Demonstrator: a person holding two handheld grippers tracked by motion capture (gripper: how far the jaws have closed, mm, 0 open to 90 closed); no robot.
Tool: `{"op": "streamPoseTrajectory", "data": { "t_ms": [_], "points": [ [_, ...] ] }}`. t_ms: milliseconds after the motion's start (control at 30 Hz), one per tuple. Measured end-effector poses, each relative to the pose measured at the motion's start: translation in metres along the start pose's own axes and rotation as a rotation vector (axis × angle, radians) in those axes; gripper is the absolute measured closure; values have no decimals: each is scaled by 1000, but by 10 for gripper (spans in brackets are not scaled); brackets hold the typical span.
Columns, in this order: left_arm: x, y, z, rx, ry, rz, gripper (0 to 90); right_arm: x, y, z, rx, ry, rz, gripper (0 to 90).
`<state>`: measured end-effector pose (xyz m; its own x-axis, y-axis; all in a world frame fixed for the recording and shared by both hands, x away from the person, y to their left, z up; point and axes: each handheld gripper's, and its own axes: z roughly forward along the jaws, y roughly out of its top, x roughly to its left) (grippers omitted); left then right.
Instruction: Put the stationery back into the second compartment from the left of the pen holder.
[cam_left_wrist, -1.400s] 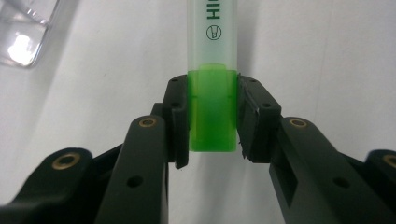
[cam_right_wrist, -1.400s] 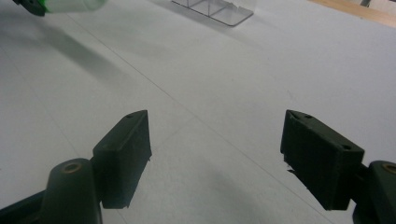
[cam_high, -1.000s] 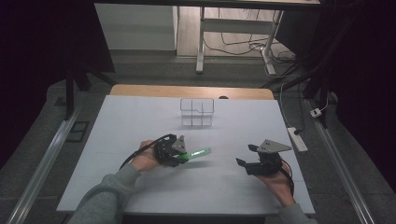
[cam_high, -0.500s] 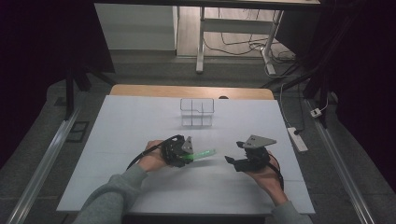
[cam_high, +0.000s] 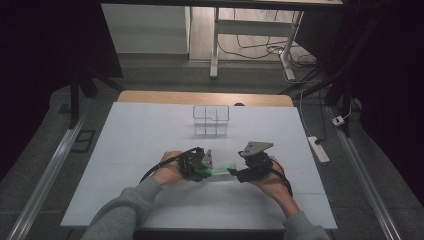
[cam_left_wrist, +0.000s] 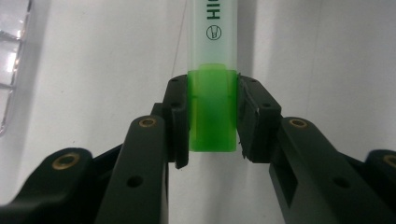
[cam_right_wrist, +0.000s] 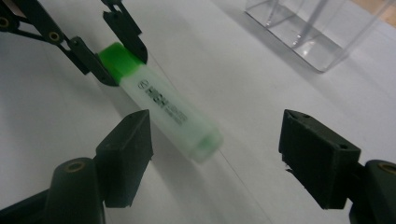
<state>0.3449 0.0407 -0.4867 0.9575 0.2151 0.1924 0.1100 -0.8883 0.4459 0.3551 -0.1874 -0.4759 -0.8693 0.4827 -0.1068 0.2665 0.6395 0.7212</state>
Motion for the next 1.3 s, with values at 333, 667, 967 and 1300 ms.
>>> {"op": "streamPoseTrajectory", "data": {
  "t_ms": [333, 667, 967, 1300],
  "points": [
    [-4, 5, 4, 19, -15, 36, 666, 6, 9, 18, 85, 67, -68, 290],
    [-5, 5, 0, -1, -49, 65, 666, 17, 10, 30, 202, 138, -211, 501],
    [-7, 2, -2, -27, -93, 102, 658, 25, 7, 33, 269, 214, -334, 619],
    [7, -8, -9, -150, -75, -86, 454, 20, 10, 26, 197, 217, -288, 654]
  ]
}}
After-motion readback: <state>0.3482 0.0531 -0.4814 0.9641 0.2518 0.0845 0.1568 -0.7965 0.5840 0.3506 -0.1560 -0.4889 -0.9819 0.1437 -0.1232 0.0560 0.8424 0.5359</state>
